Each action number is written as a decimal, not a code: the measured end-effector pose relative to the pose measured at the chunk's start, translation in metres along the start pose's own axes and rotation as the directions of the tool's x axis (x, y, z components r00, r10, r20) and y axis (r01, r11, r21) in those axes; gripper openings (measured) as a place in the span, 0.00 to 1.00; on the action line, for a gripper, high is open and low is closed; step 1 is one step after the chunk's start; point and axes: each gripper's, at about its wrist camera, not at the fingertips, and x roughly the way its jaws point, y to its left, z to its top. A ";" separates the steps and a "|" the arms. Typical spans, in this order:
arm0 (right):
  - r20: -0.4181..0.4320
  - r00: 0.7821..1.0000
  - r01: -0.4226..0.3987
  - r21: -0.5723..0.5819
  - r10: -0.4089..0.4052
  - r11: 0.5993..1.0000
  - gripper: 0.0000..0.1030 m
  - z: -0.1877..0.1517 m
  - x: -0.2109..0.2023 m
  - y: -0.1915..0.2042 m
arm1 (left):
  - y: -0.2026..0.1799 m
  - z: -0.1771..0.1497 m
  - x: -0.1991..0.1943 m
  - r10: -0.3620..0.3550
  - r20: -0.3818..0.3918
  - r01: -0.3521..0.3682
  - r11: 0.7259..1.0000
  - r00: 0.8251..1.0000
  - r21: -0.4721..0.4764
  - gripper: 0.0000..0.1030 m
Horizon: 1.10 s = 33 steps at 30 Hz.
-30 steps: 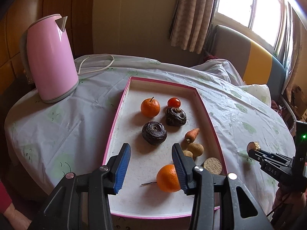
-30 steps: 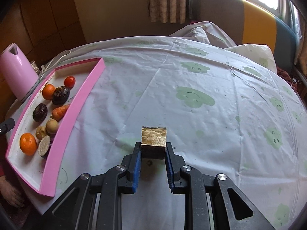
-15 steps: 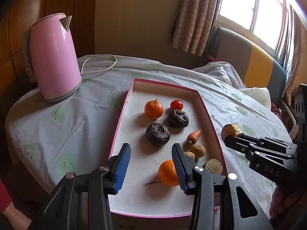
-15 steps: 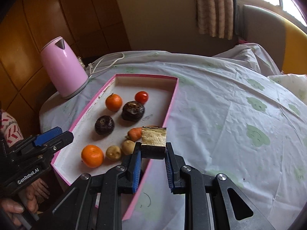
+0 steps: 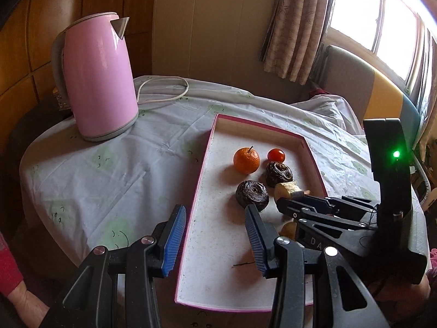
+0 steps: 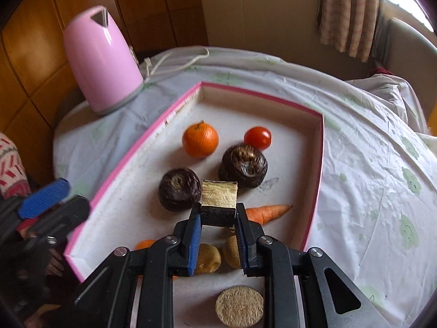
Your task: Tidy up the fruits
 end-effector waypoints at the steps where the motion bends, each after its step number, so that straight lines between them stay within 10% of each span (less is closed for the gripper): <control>1: 0.000 1.000 0.009 0.004 -0.009 1.000 0.23 0.000 0.000 0.000 | 0.000 0.000 0.000 0.002 0.000 -0.002 1.000 1.000 0.000 0.44; 7: 0.018 1.000 0.019 0.027 -0.020 0.999 0.27 0.000 -0.005 -0.003 | -0.003 -0.001 -0.003 0.002 0.009 -0.002 1.000 1.000 0.008 0.44; 18: 0.168 0.974 0.141 0.072 -0.152 0.987 0.66 -0.023 -0.060 -0.004 | -0.018 -0.004 -0.019 0.022 0.056 -0.024 0.999 0.998 0.048 0.54; 33: 0.203 0.943 0.236 0.146 -0.262 0.961 0.73 -0.066 -0.092 -0.006 | -0.034 -0.011 -0.045 0.126 0.163 -0.134 0.990 0.979 0.036 0.55</control>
